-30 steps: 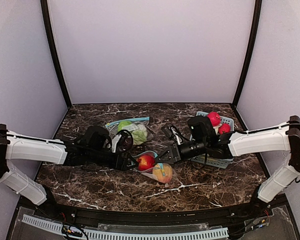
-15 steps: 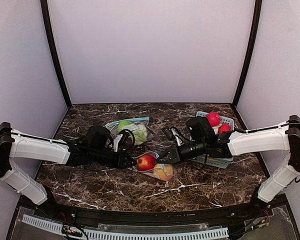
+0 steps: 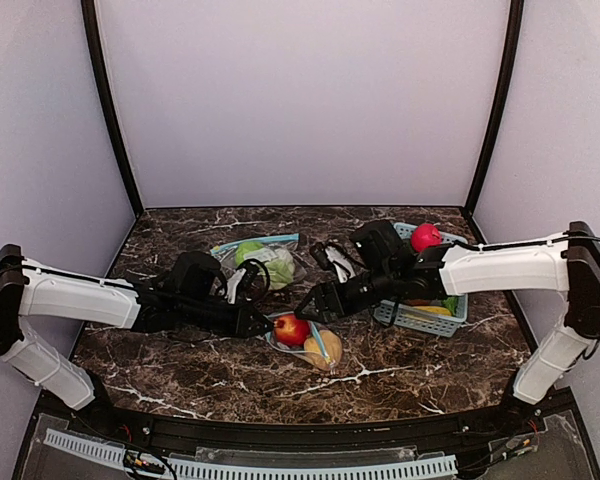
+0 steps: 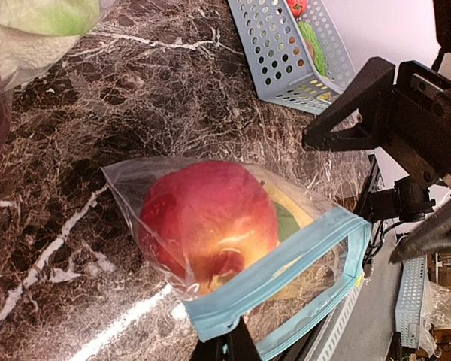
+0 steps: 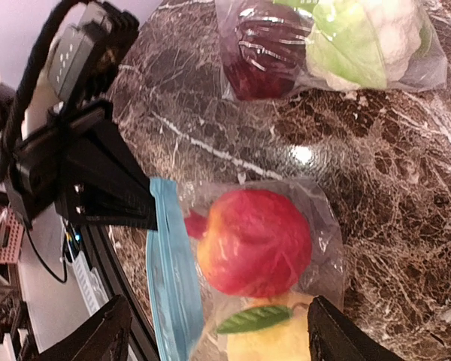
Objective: Place the food in the zip-top bag and seal the zipper
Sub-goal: Pass from the right arm to the left, then adjust the fake fruit in the zipper food storage bag.
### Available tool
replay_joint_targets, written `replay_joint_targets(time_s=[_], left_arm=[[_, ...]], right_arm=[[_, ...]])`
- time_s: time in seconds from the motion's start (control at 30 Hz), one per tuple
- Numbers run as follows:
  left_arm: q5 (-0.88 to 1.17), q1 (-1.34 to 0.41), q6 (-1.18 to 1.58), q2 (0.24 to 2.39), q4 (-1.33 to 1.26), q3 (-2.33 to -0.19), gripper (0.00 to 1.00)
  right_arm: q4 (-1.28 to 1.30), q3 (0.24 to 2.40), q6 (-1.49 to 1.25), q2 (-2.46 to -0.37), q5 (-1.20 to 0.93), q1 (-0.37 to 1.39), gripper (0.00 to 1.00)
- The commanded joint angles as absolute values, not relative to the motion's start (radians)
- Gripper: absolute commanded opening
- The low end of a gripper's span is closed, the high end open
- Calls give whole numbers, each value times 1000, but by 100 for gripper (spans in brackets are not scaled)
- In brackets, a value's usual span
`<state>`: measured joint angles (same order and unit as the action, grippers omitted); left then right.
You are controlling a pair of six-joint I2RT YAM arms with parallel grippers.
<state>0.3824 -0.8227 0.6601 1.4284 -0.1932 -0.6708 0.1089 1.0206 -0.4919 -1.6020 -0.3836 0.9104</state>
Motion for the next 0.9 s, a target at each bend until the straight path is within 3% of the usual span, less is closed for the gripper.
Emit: replay_joint_targets(time_s=[0.0, 0.27, 0.87], left_arm=[[396, -819, 660, 1424, -201, -678, 1], [397, -819, 661, 1424, -197, -681, 1], [379, -819, 658, 1393, -173, -694, 1]], right_arm=[[185, 1106, -416, -1657, -297, 946, 87], [284, 1222, -372, -1770, -175, 1005, 94], [470, 1346, -382, -1916, 54, 1028, 92]])
